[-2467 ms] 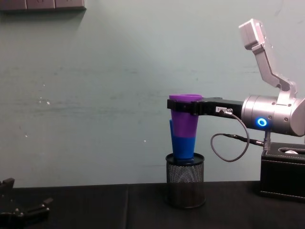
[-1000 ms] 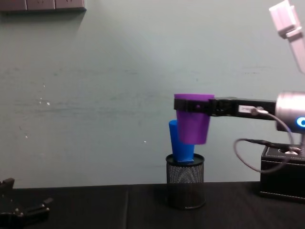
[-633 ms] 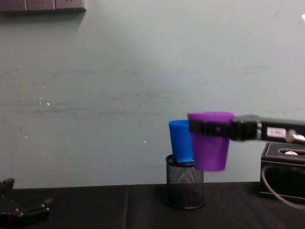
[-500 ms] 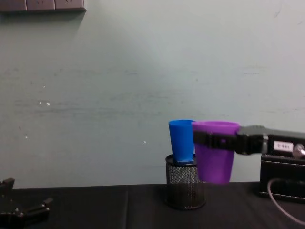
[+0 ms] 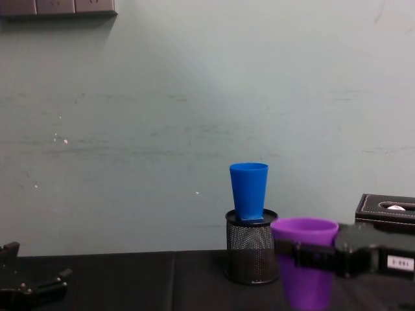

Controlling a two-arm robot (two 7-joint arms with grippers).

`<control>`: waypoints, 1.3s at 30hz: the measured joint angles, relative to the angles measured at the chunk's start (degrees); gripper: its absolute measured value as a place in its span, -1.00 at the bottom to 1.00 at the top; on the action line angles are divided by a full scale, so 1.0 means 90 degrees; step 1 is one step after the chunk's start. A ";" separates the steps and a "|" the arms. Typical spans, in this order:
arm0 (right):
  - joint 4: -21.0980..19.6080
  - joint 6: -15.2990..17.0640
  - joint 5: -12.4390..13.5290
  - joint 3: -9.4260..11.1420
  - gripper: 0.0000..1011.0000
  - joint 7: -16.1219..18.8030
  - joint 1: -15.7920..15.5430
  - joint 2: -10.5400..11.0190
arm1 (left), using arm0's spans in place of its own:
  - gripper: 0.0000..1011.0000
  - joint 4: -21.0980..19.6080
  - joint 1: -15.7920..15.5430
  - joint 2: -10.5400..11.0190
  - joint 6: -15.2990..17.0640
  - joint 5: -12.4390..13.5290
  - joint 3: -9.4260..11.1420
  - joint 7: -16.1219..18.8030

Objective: Pick up one cup with a gripper and tap it against the other cup.

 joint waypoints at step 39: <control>0.0109 0.0102 -0.0140 -0.0392 0.45 -0.0765 -0.0284 0.0063 | 0.99 0.0000 0.0000 0.0000 0.0000 0.0000 0.0000 0.0000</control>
